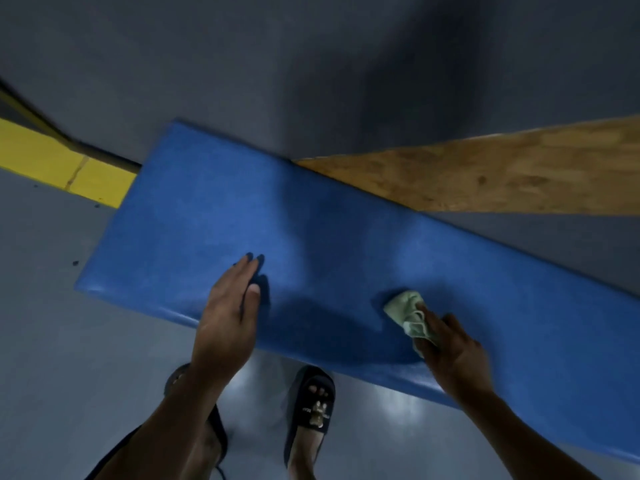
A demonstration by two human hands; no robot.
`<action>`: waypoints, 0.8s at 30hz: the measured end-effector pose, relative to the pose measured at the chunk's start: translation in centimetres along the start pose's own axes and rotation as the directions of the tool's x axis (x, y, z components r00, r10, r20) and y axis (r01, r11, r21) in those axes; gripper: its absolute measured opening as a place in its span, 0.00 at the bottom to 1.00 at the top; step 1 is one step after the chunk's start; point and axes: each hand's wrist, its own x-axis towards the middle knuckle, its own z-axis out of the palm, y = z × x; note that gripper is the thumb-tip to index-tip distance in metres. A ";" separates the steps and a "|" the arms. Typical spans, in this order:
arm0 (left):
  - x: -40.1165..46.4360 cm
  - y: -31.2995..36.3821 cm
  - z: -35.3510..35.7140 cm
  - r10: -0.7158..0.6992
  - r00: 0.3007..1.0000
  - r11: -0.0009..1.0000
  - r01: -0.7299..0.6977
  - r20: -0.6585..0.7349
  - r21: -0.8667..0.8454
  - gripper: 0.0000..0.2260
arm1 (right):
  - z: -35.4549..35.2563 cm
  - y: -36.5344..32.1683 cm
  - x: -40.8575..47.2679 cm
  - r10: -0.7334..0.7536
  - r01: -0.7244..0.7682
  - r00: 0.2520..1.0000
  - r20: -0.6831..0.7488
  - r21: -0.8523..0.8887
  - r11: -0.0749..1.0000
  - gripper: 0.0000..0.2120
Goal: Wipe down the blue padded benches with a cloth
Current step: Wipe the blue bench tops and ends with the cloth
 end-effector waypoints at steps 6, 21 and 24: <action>-0.9 3.0 2.9 0.048 0.998 0.998 -0.050 0.031 0.043 0.20 | -1.2 7.6 -1.8 0.451 -0.451 0.892 -0.021 0.015 0.892 0.25; 0.2 -0.1 -1.7 0.098 0.995 0.993 -0.098 -0.002 0.060 0.18 | 3.0 -13.2 7.1 0.368 -0.355 0.928 -0.057 0.164 0.920 0.26; 0.9 -2.0 -3.4 0.086 0.996 0.991 -0.084 -0.013 0.101 0.20 | 5.8 -21.6 8.3 0.172 -0.152 0.976 -0.133 0.150 0.977 0.29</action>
